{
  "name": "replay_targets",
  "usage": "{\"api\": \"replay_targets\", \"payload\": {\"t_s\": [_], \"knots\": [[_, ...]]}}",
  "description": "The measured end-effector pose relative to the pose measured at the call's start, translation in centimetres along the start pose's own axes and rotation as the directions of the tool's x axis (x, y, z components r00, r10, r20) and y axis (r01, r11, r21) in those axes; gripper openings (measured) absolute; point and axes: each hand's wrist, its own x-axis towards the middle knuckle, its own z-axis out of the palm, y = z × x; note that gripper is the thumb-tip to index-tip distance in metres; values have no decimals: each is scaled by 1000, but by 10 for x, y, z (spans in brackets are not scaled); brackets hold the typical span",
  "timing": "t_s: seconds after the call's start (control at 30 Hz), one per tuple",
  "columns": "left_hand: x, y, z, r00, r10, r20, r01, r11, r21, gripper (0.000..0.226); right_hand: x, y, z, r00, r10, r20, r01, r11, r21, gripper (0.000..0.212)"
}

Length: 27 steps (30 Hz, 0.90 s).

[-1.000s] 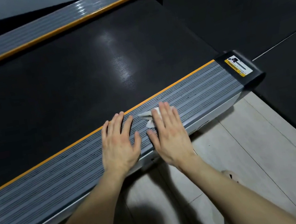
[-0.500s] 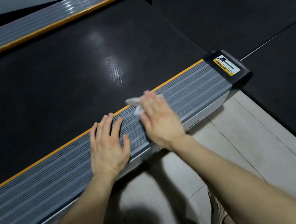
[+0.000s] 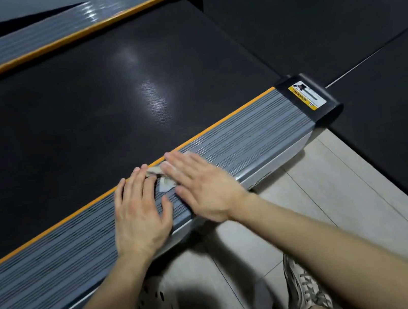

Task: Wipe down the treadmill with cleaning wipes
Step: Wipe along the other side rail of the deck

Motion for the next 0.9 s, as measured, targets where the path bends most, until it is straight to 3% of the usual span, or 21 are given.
{"api": "replay_targets", "payload": {"t_s": [0.03, 0.1, 0.17, 0.2, 0.23, 0.27, 0.37, 0.43, 0.63, 0.7, 0.73, 0.8, 0.9], "knots": [[1, 0, -1, 1000, -1, 5, 1, 1000, 0, 55, -6, 26, -10, 998, 33, -48, -32, 999, 23, 62], [1, 1, -2, 1000, -8, 16, 8, 1000, 11, 56, -24, 104, -32, 949, 298, -99, -293, 954, 68, 60], [0, 2, -1, 1000, -13, 20, 12, 1000, 21, 56, -45, 170, -59, 774, 621, -126, -619, 783, 57, 57], [1, 2, -1, 1000, -16, 18, 16, 1000, 24, 57, -47, 179, -66, 705, 694, -144, -692, 718, 75, 59], [1, 1, 0, 1000, -16, 19, 15, 1000, 26, 57, -42, 167, -63, 697, 698, -163, -695, 714, 86, 59], [0, 1, 0, 1000, -14, 20, 14, 1000, 27, 57, -33, 138, -51, 749, 637, -183, -632, 770, 88, 58], [-2, -1, 1, 1000, 0, -2, 0, 1000, 18, 58, -17, 4, -3, 958, 270, -95, -261, 960, 102, 63], [-1, -1, 2, 1000, 16, -4, -16, 1000, 11, 58, -20, -42, 13, 993, 100, -68, -90, 986, 141, 59], [-1, -1, 2, 1000, 5, -4, -5, 1000, 2, 53, -45, -13, -1, 1000, -5, -11, 6, 993, 122, 73], [0, -1, 2, 1000, 4, -7, -4, 1000, -5, 54, -66, 34, -13, 988, 142, -57, -132, 979, 155, 84], [0, -1, 2, 1000, 3, -4, -3, 1000, -2, 54, -81, 65, -22, 947, 304, -103, -288, 947, 143, 85], [1, -1, 2, 1000, -4, -12, 4, 1000, 7, 55, -110, 124, -43, 771, 619, -149, -610, 785, 107, 82], [1, 1, 3, 1000, -2, -17, 3, 1000, 6, 56, -128, 151, -55, 616, 770, -166, -771, 633, 74, 70]]}}
